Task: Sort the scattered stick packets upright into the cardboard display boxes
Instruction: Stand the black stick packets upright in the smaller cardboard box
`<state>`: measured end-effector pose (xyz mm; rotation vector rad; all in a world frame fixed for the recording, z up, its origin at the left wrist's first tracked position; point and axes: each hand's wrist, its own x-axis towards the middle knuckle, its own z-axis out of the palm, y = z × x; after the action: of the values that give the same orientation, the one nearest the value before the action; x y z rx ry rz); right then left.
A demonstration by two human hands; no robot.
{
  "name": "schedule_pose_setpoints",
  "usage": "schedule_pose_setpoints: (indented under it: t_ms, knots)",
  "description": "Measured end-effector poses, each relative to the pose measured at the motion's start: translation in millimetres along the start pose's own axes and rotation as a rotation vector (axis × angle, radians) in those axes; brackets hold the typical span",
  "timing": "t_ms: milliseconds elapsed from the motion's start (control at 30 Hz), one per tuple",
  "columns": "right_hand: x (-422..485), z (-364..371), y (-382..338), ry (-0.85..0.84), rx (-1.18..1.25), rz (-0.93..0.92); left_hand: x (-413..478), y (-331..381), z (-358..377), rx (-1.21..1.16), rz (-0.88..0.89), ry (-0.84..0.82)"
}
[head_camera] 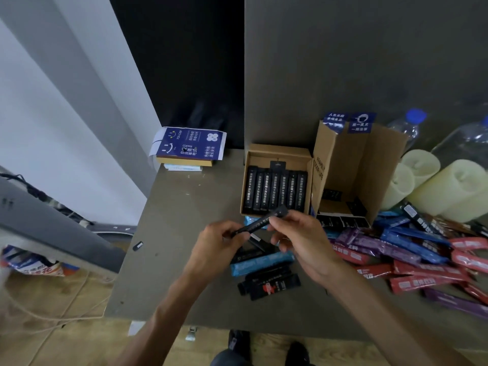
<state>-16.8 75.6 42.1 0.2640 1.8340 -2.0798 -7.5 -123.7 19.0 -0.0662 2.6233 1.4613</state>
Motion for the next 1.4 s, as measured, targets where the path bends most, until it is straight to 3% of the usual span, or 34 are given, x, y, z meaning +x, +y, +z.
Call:
schedule_pose_setpoints:
  t_ms: [267,367,467,667,1400]
  knots:
    - [18,14,-2,0.077,-0.124,0.013,14,19,21,-0.213,0.008,0.008]
    - [37,7,-15,0.107,-0.302,-0.016,30,16,9,-0.242,-0.02,0.082]
    - [62,2,-28,0.143,-0.563,-0.037,57,10,-1,-0.119,-0.112,0.189]
    - [103,10,-25,0.126,-0.808,-0.063,92,23,8,0.062,-0.133,0.066]
    - [114,17,-23,0.116,-0.842,0.012,109,5,16,0.109,-0.13,0.031]
